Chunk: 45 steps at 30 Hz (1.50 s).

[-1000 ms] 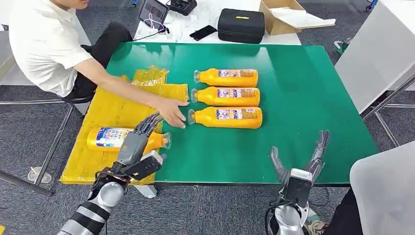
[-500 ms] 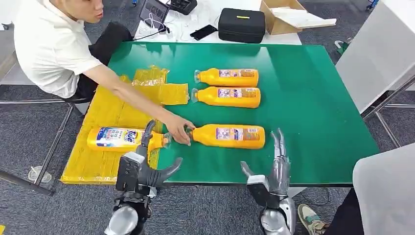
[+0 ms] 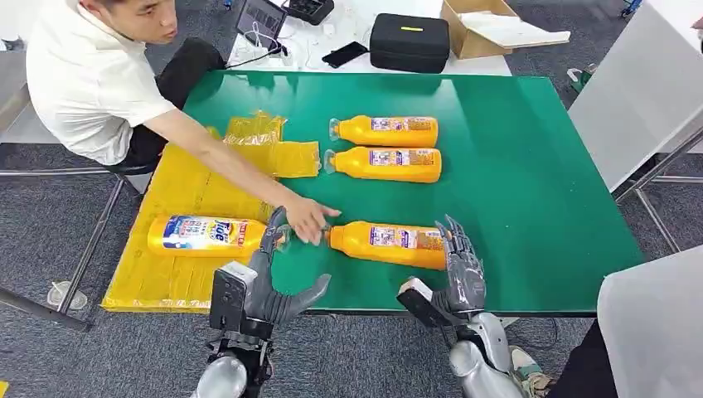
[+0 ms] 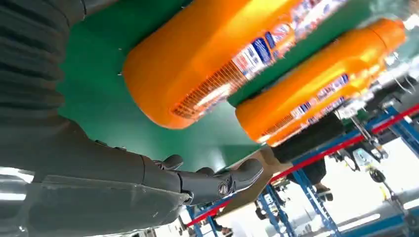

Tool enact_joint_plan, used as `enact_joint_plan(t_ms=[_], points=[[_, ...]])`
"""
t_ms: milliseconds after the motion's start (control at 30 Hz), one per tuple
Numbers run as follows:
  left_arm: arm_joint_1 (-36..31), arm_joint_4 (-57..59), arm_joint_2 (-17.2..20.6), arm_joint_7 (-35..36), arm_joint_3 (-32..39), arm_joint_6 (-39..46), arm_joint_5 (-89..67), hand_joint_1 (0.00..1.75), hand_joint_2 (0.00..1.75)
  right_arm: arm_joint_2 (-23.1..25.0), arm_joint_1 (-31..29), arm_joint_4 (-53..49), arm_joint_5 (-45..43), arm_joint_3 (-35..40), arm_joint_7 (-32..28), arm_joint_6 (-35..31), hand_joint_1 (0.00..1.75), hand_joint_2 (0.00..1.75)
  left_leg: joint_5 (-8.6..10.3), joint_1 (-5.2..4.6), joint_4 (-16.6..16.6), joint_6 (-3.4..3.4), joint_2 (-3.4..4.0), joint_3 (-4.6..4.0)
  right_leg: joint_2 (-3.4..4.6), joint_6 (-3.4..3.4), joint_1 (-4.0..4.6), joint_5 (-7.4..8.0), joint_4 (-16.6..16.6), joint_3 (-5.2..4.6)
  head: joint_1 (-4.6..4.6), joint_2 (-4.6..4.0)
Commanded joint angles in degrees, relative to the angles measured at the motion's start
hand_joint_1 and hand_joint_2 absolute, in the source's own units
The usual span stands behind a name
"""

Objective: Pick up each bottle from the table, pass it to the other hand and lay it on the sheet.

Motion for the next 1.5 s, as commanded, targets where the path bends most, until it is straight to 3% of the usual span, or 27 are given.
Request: enact_joint_plan(t_ms=[33,233,500,833,867,1500], points=[[-2.85,3.13,0.72,0.96,-2.76,-0.31,0.21,0.0,1.75,-2.64,-5.88,9.98,3.76,3.44,4.11,0.91,0.0,1.75,-0.07,-0.03,-0.05,0.06,0.06,0.32,-0.03,-0.08,0.01,-0.07,-0.05,0.31,0.02,0.0],[-4.55,3.25,0.15,2.91,-4.06,-1.81,0.91,0.0,1.75,-3.85,-12.82,18.69,10.3,5.68,9.33,1.88,0.0,1.75,-0.07,-0.06,-0.04,0.1,0.14,0.35,0.02,-0.07,-0.02,-0.05,-0.04,0.31,0.0,0.0],[-5.63,3.38,-0.22,5.98,-5.09,-3.95,2.35,0.0,1.75,-3.77,-16.96,21.76,13.61,8.61,13.08,6.54,0.0,1.75,-0.01,-0.04,-0.02,0.08,0.1,0.2,0.02,-0.04,-0.02,0.0,-0.02,0.17,0.0,0.0],[-5.71,3.36,-0.26,6.04,-5.08,-3.98,2.38,0.0,1.75,-3.71,-17.18,21.71,13.61,8.63,13.08,6.64,0.0,1.75,-0.02,-0.04,-0.03,0.07,0.12,0.21,0.03,-0.04,-0.01,0.0,-0.02,0.18,0.0,0.0],[-6.55,3.66,-0.54,8.8,-5.42,-5.83,3.52,0.0,1.75,-4.03,-19.77,23.84,14.28,10.66,15.48,12.35,0.0,1.75,0.01,-0.02,-0.03,0.08,0.07,0.19,-0.03,-0.04,0.01,0.01,-0.04,0.17,0.02,0.0],[-6.44,3.66,-0.51,8.76,-5.46,-5.82,3.5,0.0,1.75,-4.1,-19.66,23.84,14.34,10.74,15.57,12.29,0.0,1.75,0.02,-0.03,-0.04,0.08,0.04,0.24,-0.05,-0.02,0.0,0.02,-0.04,0.21,0.02,0.0]])
